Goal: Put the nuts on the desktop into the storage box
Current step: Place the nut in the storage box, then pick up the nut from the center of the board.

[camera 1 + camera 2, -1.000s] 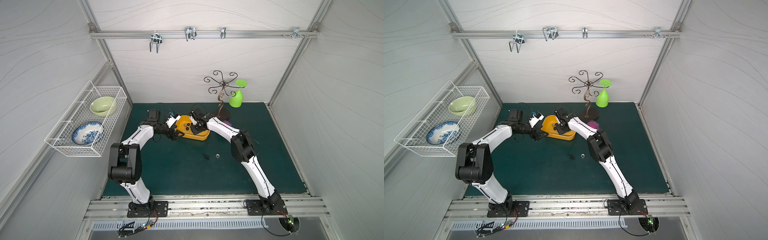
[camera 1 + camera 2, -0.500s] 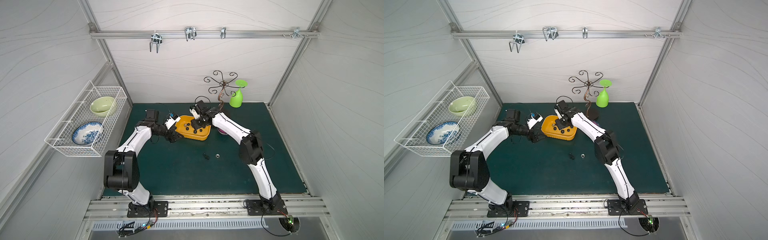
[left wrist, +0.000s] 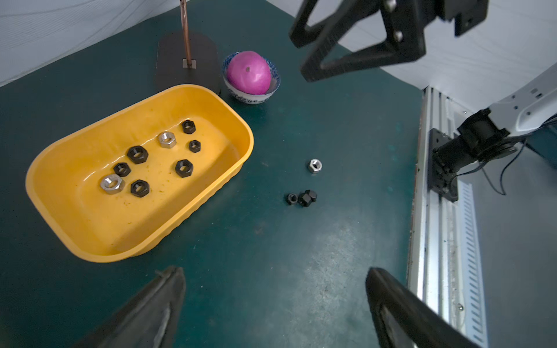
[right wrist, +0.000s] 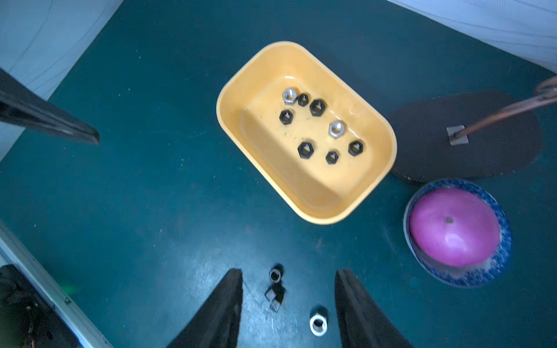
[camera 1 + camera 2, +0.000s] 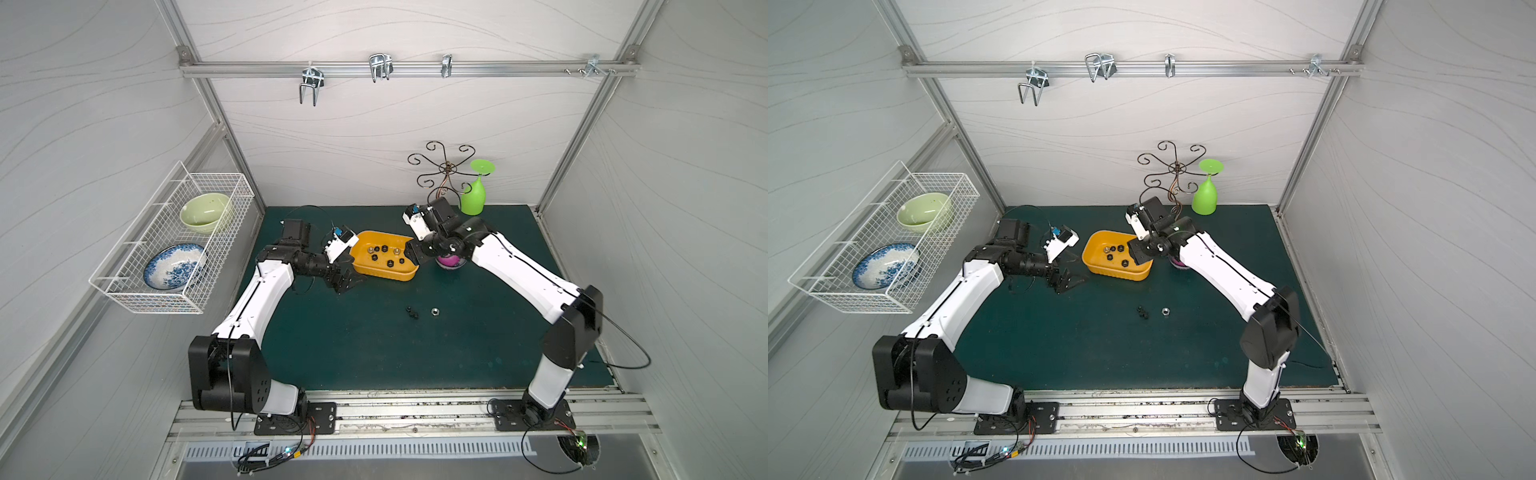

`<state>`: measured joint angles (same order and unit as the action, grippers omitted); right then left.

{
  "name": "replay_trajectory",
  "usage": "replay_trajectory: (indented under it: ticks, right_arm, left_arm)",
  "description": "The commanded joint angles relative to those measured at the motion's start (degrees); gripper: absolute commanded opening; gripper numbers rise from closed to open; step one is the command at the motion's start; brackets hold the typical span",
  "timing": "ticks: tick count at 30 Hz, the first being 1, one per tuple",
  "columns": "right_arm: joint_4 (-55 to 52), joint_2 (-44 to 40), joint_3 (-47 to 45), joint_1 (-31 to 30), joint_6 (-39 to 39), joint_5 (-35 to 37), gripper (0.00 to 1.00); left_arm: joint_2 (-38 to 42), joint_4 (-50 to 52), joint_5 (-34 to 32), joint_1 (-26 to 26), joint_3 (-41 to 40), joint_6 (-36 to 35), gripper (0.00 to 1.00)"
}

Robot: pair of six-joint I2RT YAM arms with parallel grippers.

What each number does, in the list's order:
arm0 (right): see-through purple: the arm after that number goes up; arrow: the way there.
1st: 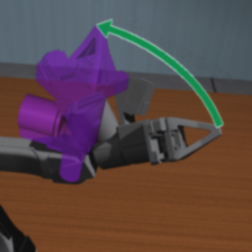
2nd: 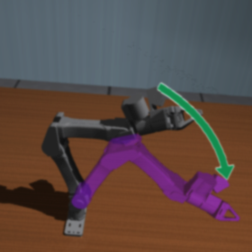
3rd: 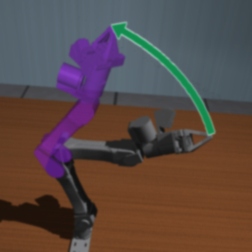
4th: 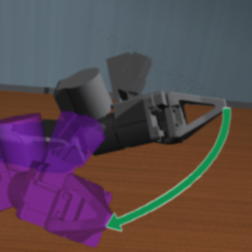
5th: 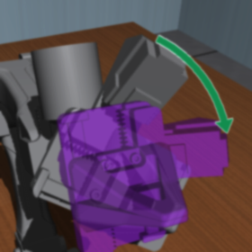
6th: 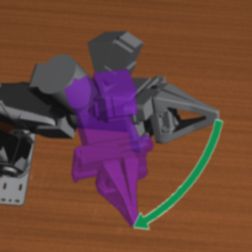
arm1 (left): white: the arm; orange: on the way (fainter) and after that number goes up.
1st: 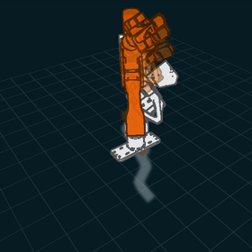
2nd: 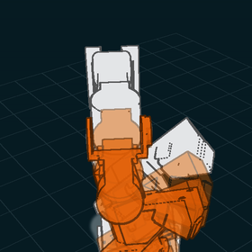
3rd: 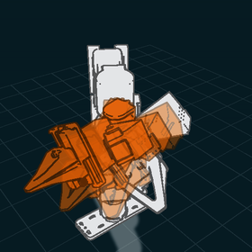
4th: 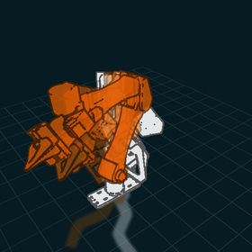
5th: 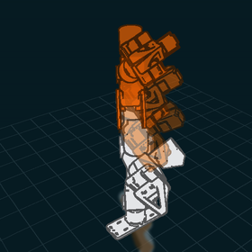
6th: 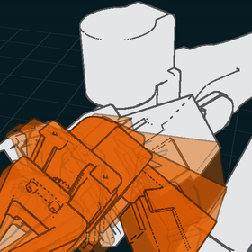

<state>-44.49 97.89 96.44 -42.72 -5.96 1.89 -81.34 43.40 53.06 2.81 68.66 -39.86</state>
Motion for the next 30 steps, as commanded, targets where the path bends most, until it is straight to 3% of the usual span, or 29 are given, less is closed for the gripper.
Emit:
replay_trajectory:
  ticks: [1, 5, 12, 14, 18, 25, 30]
  right_arm:
    - [-0.62, -7.77, -8.06, -0.43, 0.75, 1.55, 0.53]
    - [-0.33, -14.25, -18.32, -0.42, 0.71, 4.54, 0.56]
    - [1.36, -17.41, -28.24, -0.12, -3.53, 5.6, 0.59]
    - [2.39, -16.99, -29.49, 0.09, -5.17, 4.65, 0.59]
    - [4.14, -15.58, -31.35, 0.11, -7.89, 2.81, 0.61]
    - [5.38, -11.68, -33.28, 0.15, -9.26, 1.41, 0.72]
    - [7.49, -8.64, -34.88, 0.13, -9.07, -0.73, 0.73]
  left_arm:
    - [1.36, 4.01, 5.58, 1.05, 0.56, -1.3, 0.98]
    - [3.72, 2.83, -2.92, 6.43, -3.32, -5.58, 0.98]
    - [1.66, -0.65, -2.91, 13.61, -5.45, -4.48, 0.98]
    - [0.53, -4.22, -3.59, 15.41, -5.84, -0.9, 0.98]
    - [-1.54, -10.09, -3.04, 17.21, -6.44, 3.86, 0.98]
    - [-4.58, -12.3, -5.39, 19.87, -8.17, 1.93, 0.98]
    - [-5.66, -12.71, -6.03, 19.87, -9.78, 0.63, 0.98]
